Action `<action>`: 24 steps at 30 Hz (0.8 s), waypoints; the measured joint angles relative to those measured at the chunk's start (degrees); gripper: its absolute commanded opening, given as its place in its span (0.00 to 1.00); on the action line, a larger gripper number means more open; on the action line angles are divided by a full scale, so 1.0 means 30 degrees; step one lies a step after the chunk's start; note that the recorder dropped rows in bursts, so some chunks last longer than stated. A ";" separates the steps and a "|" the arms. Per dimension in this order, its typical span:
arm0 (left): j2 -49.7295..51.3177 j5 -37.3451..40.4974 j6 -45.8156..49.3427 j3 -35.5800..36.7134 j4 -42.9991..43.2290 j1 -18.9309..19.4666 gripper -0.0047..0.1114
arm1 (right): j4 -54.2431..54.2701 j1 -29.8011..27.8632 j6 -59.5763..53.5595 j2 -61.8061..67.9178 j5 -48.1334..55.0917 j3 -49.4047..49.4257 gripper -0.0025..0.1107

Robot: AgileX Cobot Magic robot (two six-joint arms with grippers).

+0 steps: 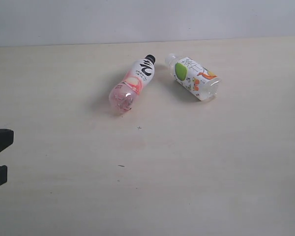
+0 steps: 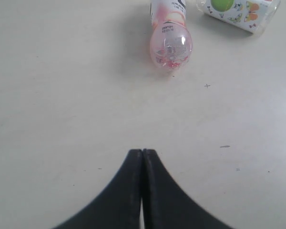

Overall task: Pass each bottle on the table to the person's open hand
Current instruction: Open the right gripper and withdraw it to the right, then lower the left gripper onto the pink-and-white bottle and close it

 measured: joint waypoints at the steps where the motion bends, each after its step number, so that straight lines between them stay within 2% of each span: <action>1: 0.0000 0.0000 0.0000 0.0000 0.0000 0.0000 0.04 | 0.0000 0.0000 0.0039 0.0000 0.0000 0.0000 0.02; 18: 0.0000 -0.0157 0.0000 0.0000 0.0000 0.0000 0.04 | 0.0000 0.0000 0.0039 0.0000 0.0000 0.0000 0.02; 20: 0.0000 -0.1762 -0.0132 0.0000 0.0000 0.0000 0.04 | 0.0000 0.0000 0.0039 0.0000 0.0000 0.0000 0.02; 24: 0.0049 -0.5443 -0.2361 0.0000 0.0000 0.0000 0.04 | 0.0000 0.0000 0.0039 0.0000 0.0000 0.0000 0.02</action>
